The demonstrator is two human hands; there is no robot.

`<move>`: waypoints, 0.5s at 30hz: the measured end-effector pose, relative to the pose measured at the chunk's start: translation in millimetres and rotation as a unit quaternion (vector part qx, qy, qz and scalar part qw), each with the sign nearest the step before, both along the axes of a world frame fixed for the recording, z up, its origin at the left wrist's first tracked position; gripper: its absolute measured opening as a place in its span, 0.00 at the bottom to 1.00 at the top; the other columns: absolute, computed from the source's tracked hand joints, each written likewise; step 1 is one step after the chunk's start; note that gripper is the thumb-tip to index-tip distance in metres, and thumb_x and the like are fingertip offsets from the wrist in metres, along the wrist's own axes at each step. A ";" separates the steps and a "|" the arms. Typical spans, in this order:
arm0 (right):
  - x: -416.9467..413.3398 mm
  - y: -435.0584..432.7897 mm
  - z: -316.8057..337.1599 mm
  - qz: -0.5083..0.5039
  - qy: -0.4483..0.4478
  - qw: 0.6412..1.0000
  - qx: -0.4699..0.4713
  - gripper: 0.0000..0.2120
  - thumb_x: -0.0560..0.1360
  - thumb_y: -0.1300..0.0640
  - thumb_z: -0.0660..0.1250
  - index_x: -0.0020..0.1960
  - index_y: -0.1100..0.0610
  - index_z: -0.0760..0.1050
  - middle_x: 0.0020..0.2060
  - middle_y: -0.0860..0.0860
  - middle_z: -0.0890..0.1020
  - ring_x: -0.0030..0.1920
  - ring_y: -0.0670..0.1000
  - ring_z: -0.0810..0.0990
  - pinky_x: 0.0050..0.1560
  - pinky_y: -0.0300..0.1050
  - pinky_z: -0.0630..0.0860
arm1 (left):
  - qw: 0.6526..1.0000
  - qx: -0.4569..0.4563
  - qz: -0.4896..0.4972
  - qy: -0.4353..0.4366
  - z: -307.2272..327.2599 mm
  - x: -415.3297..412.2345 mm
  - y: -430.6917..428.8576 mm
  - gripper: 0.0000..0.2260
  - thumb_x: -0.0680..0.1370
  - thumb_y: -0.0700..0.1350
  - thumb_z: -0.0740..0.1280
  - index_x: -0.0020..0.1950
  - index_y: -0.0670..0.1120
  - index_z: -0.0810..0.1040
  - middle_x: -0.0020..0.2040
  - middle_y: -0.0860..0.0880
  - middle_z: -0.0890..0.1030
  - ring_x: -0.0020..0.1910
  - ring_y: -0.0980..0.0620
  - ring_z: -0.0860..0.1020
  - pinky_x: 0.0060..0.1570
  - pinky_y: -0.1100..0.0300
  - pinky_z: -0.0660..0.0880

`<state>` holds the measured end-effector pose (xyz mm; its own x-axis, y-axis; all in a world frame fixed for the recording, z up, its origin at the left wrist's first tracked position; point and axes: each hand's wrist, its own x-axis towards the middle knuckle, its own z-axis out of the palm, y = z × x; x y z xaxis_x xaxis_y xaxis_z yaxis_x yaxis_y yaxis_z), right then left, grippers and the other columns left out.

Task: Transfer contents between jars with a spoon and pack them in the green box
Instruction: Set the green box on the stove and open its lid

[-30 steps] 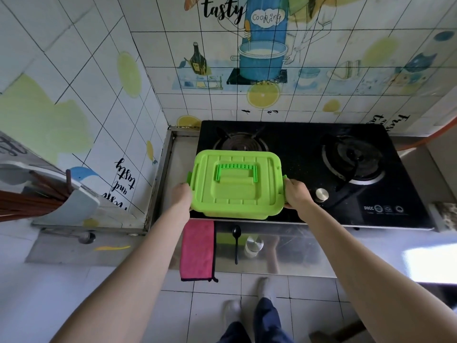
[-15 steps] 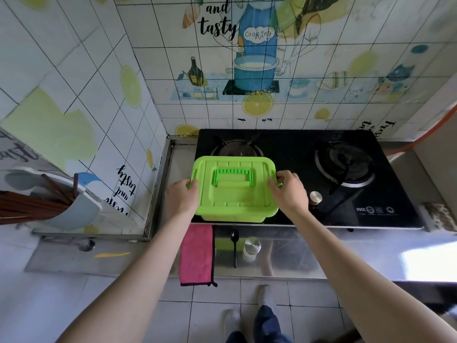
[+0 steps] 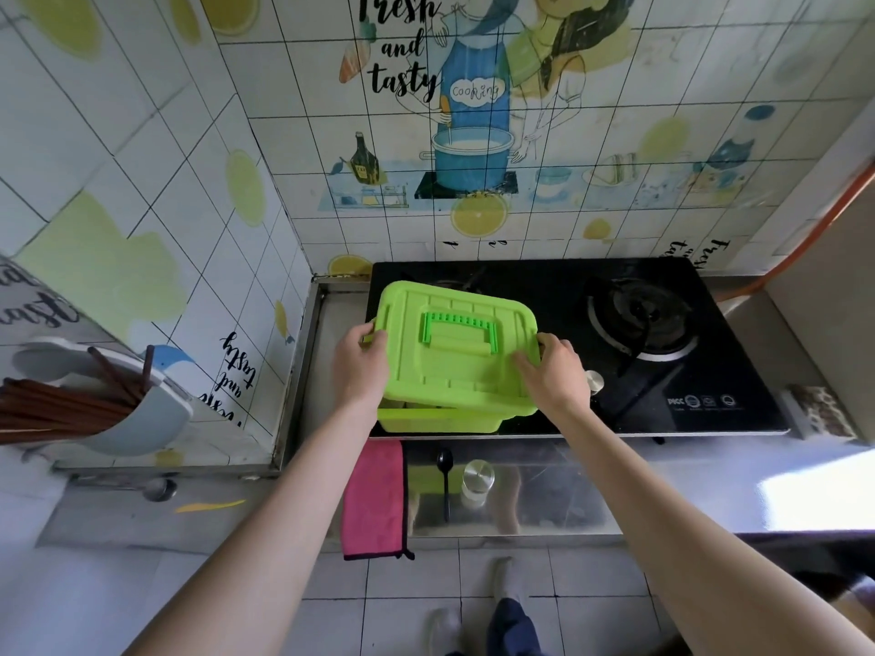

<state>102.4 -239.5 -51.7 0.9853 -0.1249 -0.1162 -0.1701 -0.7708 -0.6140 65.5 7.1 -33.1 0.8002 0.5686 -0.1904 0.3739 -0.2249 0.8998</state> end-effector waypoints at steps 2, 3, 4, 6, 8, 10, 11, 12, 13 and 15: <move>0.5 -7.8 5.2 -0.010 0.003 1.000 -0.003 0.29 0.79 0.45 0.66 0.75 0.58 0.68 0.64 0.57 0.76 0.66 0.60 0.74 0.52 0.52 0.72 | 0.998 -0.064 -0.012 -0.009 3.2 6.9 -8.5 0.14 0.85 0.47 0.65 0.70 0.46 0.78 0.60 0.51 0.80 0.49 0.56 0.78 0.40 0.62 0.71; 0.8 -12.0 7.6 -0.012 0.005 1.000 -0.004 0.29 0.79 0.44 0.66 0.75 0.58 0.68 0.64 0.58 0.76 0.66 0.61 0.73 0.55 0.53 0.73 | 0.996 -0.091 -0.012 -0.013 5.9 9.9 -13.2 0.14 0.84 0.47 0.66 0.70 0.47 0.78 0.61 0.50 0.81 0.52 0.53 0.79 0.42 0.61 0.74; 0.6 -15.7 10.2 -0.011 0.004 1.000 -0.008 0.31 0.79 0.42 0.66 0.75 0.57 0.68 0.65 0.58 0.76 0.67 0.61 0.72 0.59 0.55 0.73 | 0.993 -0.120 -0.011 -0.019 7.6 12.9 -18.1 0.14 0.84 0.48 0.67 0.69 0.47 0.78 0.62 0.49 0.81 0.56 0.51 0.80 0.47 0.58 0.77; -2.3 -23.9 16.8 0.005 -0.016 0.999 -0.036 0.34 0.78 0.39 0.67 0.77 0.57 0.66 0.71 0.58 0.73 0.70 0.61 0.69 0.66 0.57 0.72 | 0.987 -0.160 -0.019 -0.027 12.3 18.6 -32.5 0.15 0.82 0.49 0.69 0.68 0.49 0.79 0.64 0.48 0.81 0.60 0.47 0.81 0.60 0.46 0.80; -7.8 -27.4 26.9 0.040 -0.071 0.995 -0.057 0.38 0.76 0.35 0.67 0.77 0.57 0.66 0.74 0.56 0.70 0.72 0.60 0.67 0.70 0.57 0.69 | 0.982 -0.185 -0.027 -0.031 13.9 24.0 -46.3 0.14 0.82 0.48 0.69 0.68 0.50 0.78 0.64 0.47 0.81 0.60 0.46 0.82 0.62 0.43 0.80; -13.2 -29.2 40.1 0.091 -0.110 0.989 -0.043 0.42 0.71 0.29 0.66 0.75 0.55 0.69 0.72 0.53 0.72 0.71 0.57 0.69 0.70 0.56 0.70 | 0.977 -0.206 -0.033 -0.034 13.8 29.2 -61.9 0.14 0.83 0.46 0.69 0.69 0.50 0.77 0.60 0.49 0.81 0.55 0.50 0.81 0.57 0.48 0.81; -15.7 -28.9 45.8 0.120 -0.113 0.986 -0.037 0.44 0.68 0.26 0.66 0.74 0.53 0.71 0.71 0.50 0.74 0.70 0.55 0.70 0.70 0.55 0.71 | 0.976 -0.213 -0.041 -0.031 13.9 31.2 -69.4 0.14 0.83 0.46 0.69 0.68 0.50 0.76 0.58 0.50 0.81 0.52 0.52 0.81 0.52 0.52 0.81; -18.3 -29.4 50.5 0.148 -0.110 0.982 -0.039 0.44 0.66 0.25 0.67 0.73 0.51 0.72 0.70 0.48 0.75 0.69 0.53 0.71 0.68 0.53 0.72 | 0.974 -0.218 -0.048 -0.028 15.8 32.5 -78.0 0.13 0.83 0.46 0.70 0.67 0.51 0.76 0.57 0.50 0.81 0.51 0.53 0.81 0.48 0.53 0.81; -20.2 -28.6 52.6 0.169 -0.104 0.979 -0.046 0.43 0.65 0.25 0.70 0.72 0.49 0.73 0.68 0.46 0.75 0.68 0.51 0.71 0.66 0.50 0.73 | 0.974 -0.220 -0.056 -0.024 16.2 34.6 -84.7 0.13 0.82 0.47 0.70 0.66 0.51 0.76 0.57 0.49 0.82 0.50 0.52 0.82 0.48 0.52 0.81; -23.7 -30.9 52.5 0.191 -0.106 0.973 -0.074 0.38 0.65 0.30 0.75 0.69 0.46 0.75 0.65 0.44 0.76 0.65 0.50 0.73 0.58 0.45 0.74 | 0.971 -0.229 -0.069 -0.014 16.0 38.9 -100.0 0.12 0.82 0.47 0.70 0.66 0.51 0.76 0.56 0.48 0.83 0.50 0.51 0.83 0.48 0.51 0.83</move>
